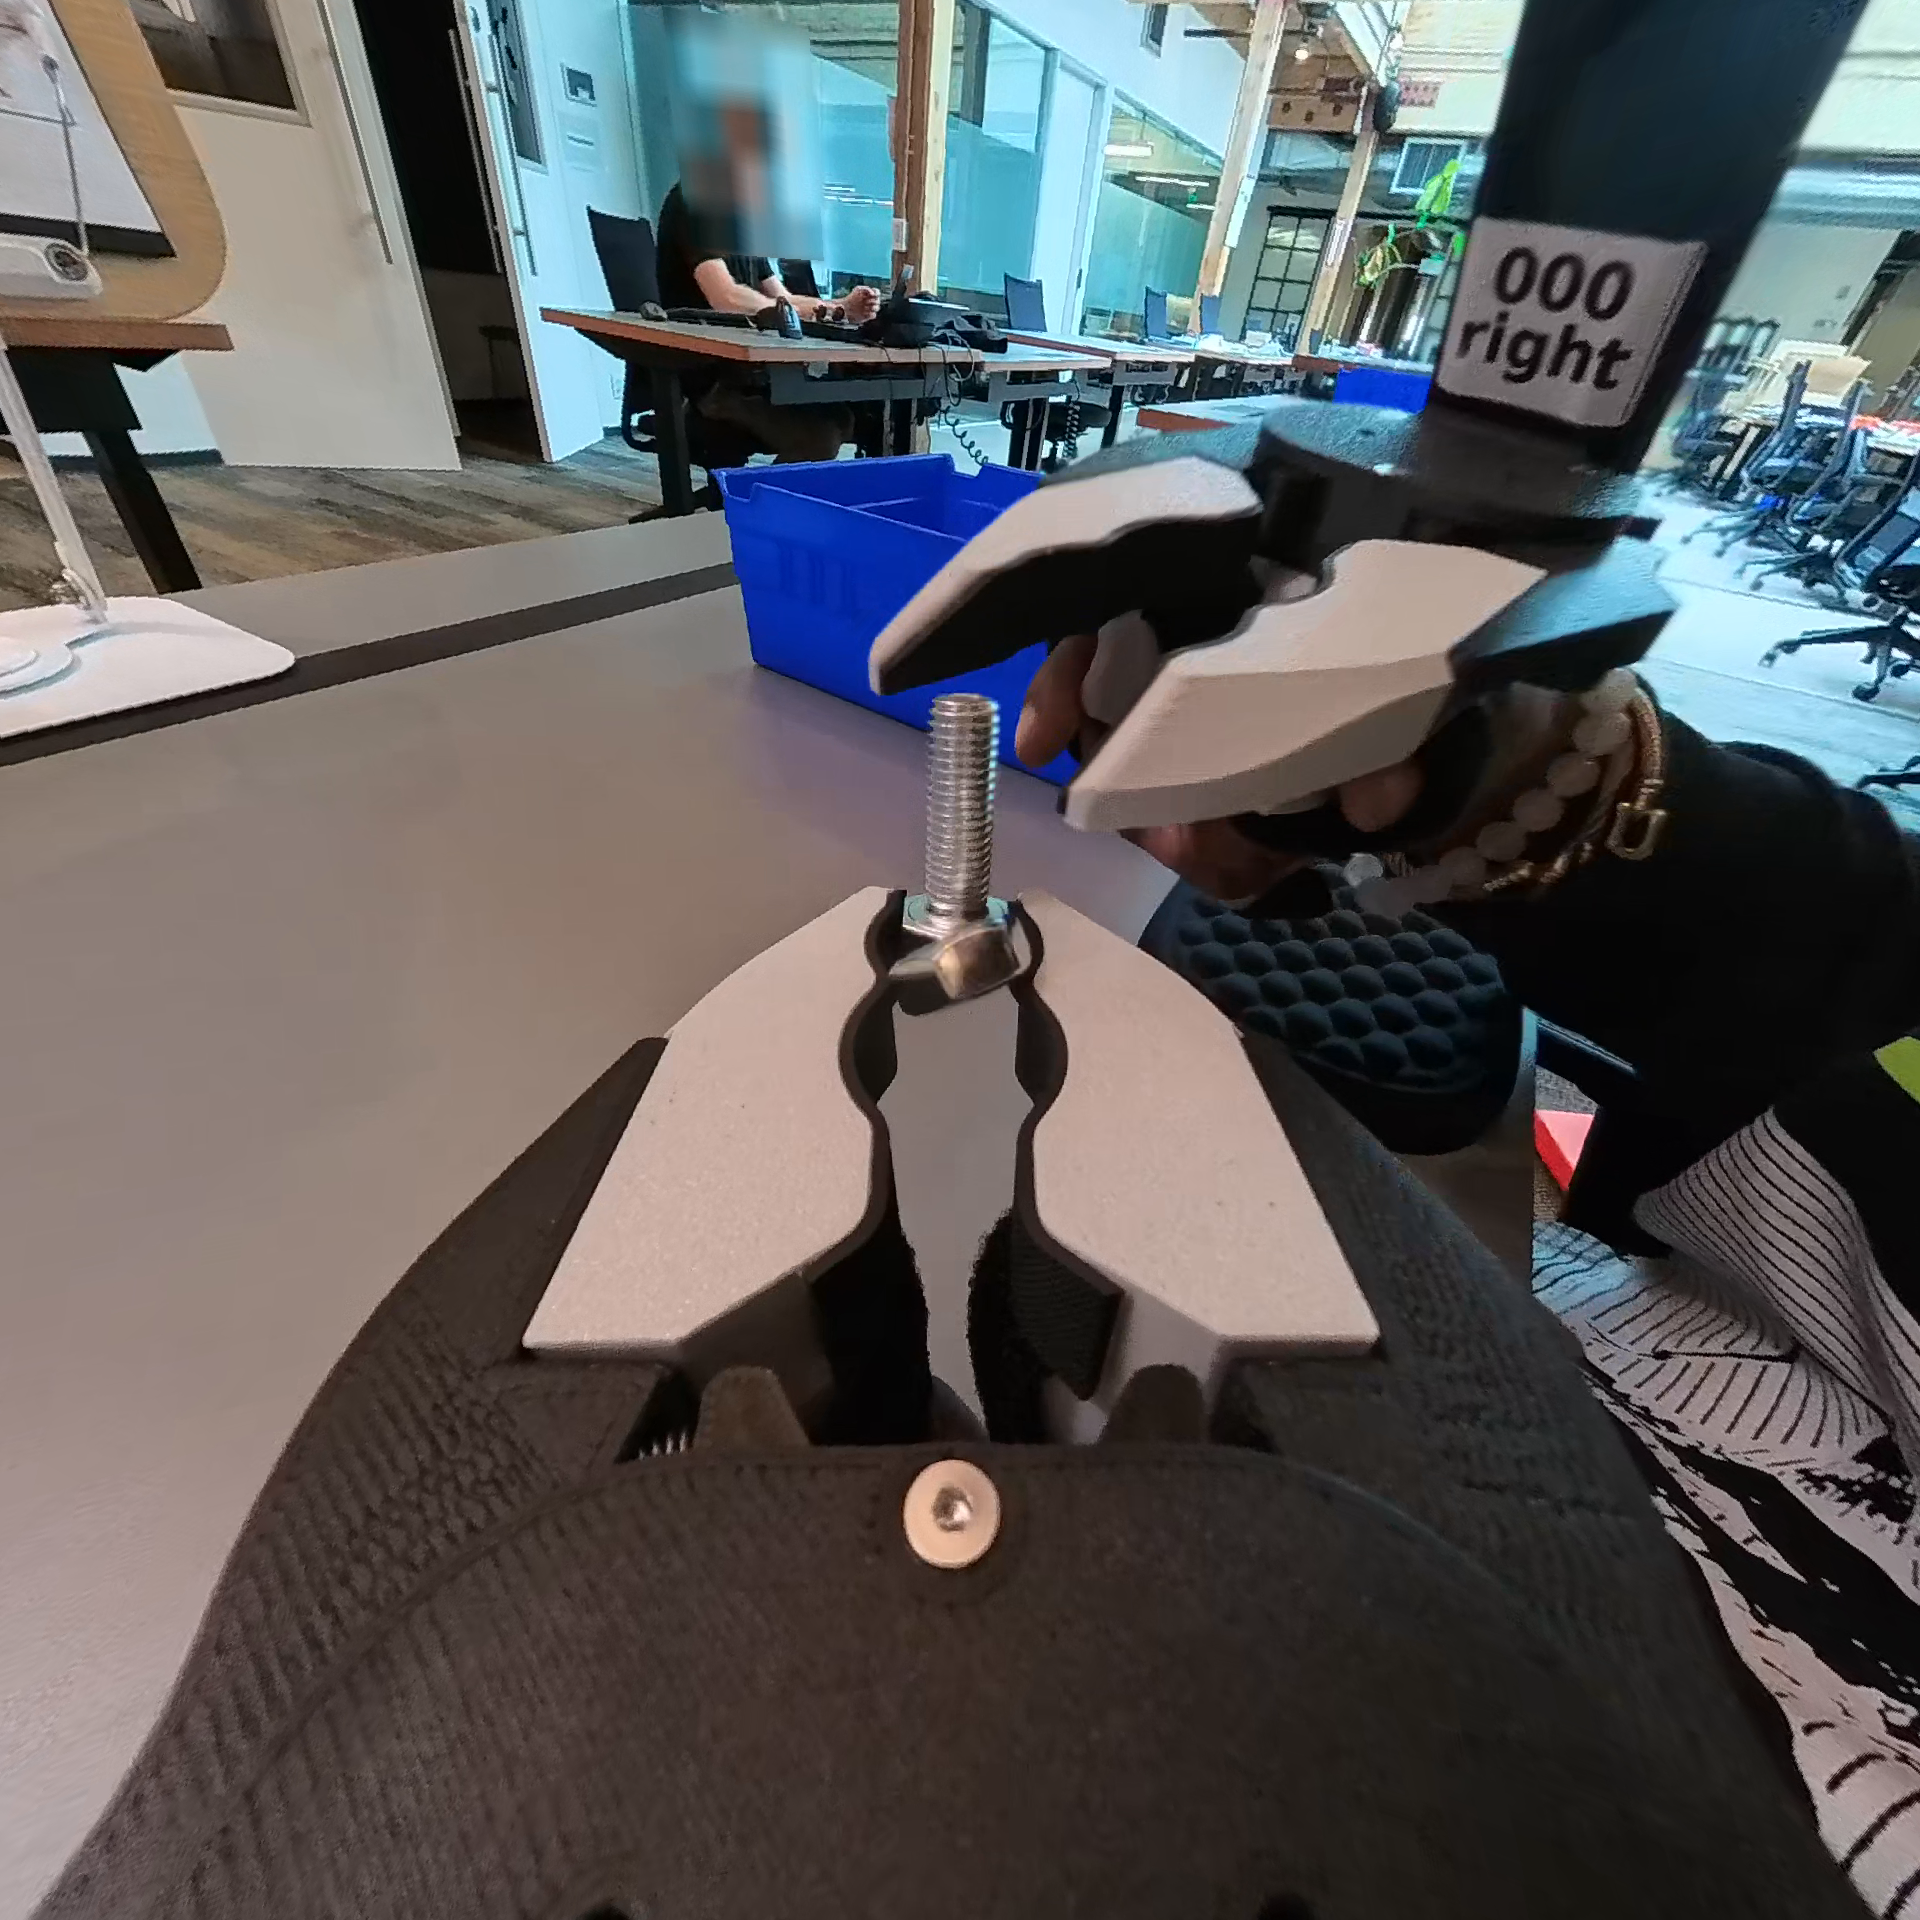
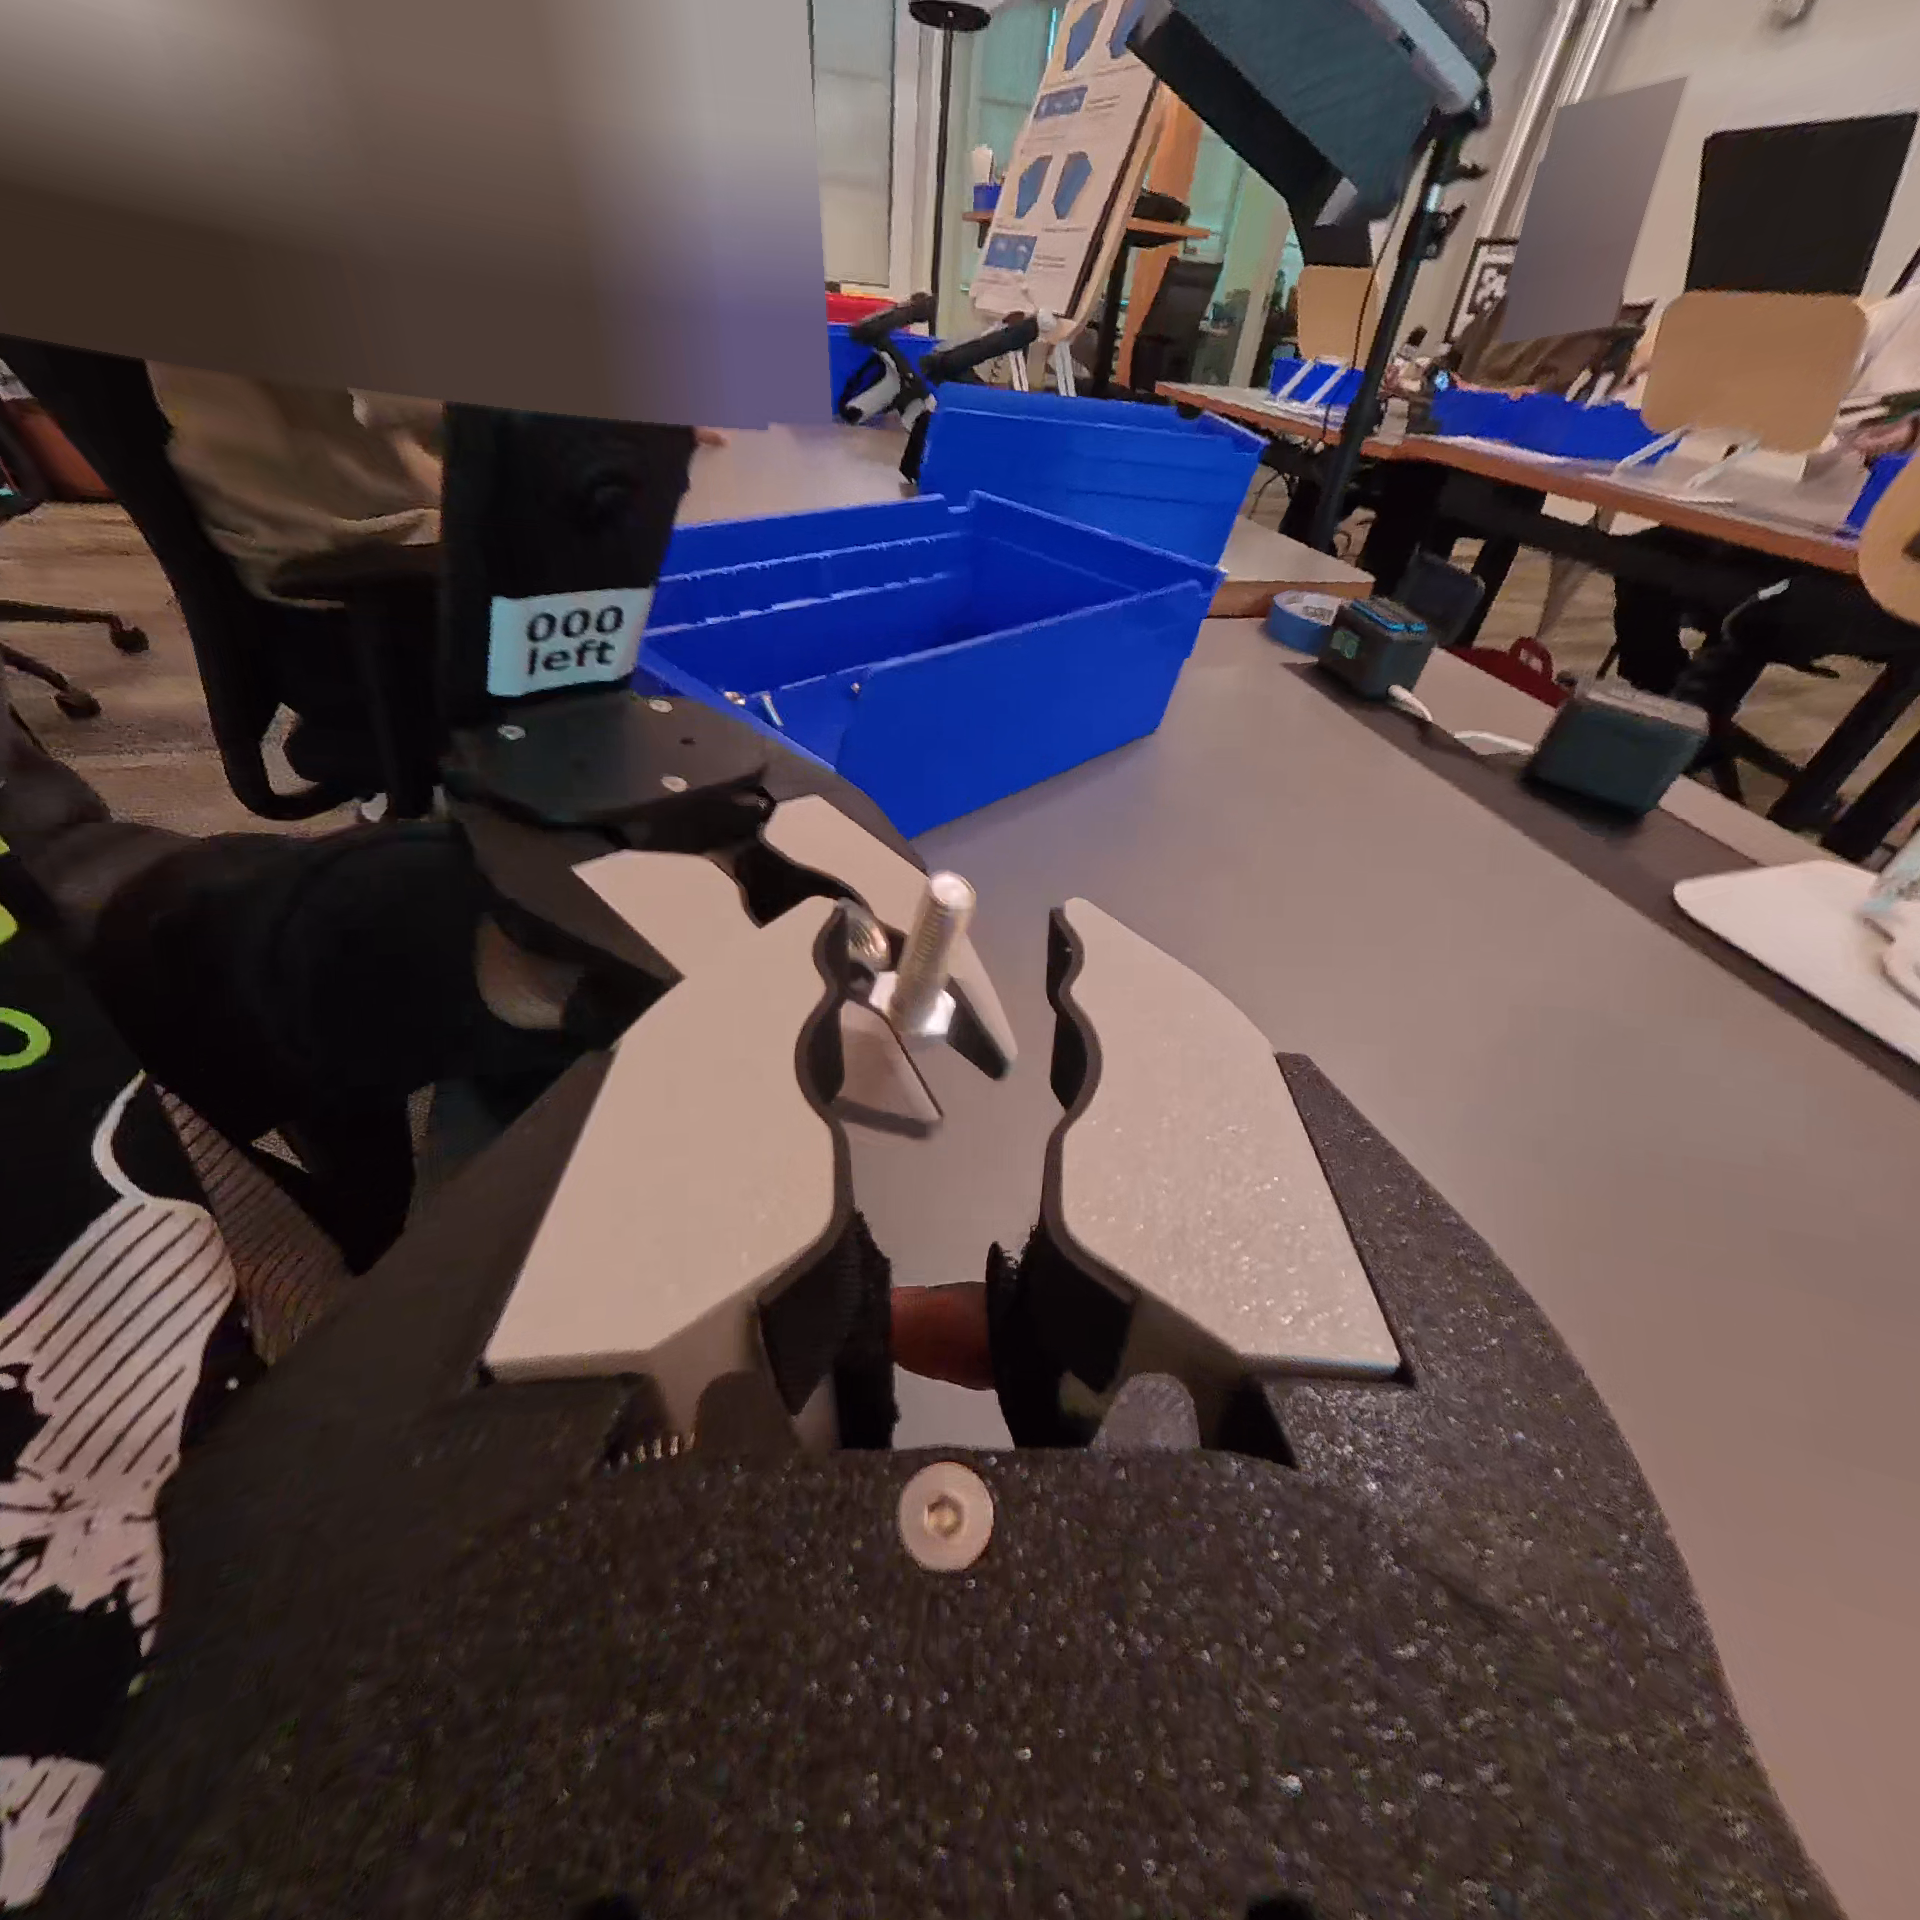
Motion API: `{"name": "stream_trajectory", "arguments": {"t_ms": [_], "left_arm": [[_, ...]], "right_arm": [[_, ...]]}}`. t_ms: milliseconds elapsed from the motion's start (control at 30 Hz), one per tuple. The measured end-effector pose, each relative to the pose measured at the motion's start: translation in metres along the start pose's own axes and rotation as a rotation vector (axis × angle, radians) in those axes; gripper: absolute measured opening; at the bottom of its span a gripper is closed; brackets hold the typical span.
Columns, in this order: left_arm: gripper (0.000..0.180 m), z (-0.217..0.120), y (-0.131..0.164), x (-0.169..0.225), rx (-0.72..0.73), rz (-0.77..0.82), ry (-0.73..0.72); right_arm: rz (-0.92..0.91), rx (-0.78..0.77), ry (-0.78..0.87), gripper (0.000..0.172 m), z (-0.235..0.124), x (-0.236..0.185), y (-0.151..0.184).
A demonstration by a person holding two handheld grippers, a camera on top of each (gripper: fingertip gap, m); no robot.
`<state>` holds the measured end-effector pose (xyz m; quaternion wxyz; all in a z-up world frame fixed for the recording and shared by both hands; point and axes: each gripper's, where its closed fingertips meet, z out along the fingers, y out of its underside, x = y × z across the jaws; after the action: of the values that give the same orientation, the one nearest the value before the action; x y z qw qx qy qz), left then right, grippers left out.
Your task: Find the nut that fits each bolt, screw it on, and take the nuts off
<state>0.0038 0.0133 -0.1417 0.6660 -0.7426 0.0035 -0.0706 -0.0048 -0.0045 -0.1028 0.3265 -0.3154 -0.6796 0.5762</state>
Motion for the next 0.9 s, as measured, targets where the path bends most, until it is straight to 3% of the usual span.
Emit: {"name": "stream_trajectory", "arguments": {"t_ms": [133, 267, 433, 533, 667, 800, 900], "left_arm": [[0.019, 0.001, 0.001, 0.000, -0.007, 0.002, 0.004], [0.019, 0.003, 0.005, -0.002, -0.036, 0.028, -0.032], [0.019, 0.007, 0.009, -0.008, -0.078, 0.095, -0.140], [0.018, 0.008, 0.011, -0.010, -0.096, 0.127, -0.172], [0.018, 0.009, 0.012, -0.008, -0.101, 0.158, -0.183], [0.018, 0.009, 0.012, -0.006, -0.097, 0.175, -0.179], [0.019, 0.006, 0.008, -0.007, -0.067, 0.137, -0.159]], "right_arm": [[0.051, -0.035, 0.021, 0.026, -0.014, 0.015, 0.011], [-0.014, -0.061, -0.024, 0.011, -0.020, 0.002, -0.004], [-0.064, -0.336, -0.049, 0.013, -0.003, -0.023, -0.009], [-0.169, -0.515, 0.021, 0.017, 0.009, -0.021, 0.007], [-0.188, -0.642, 0.065, 0.017, 0.016, -0.016, 0.026], [-0.191, -0.645, 0.087, 0.009, 0.016, -0.016, 0.025], [-0.113, -0.531, 0.077, 0.008, 0.008, -0.016, 0.009]]}}
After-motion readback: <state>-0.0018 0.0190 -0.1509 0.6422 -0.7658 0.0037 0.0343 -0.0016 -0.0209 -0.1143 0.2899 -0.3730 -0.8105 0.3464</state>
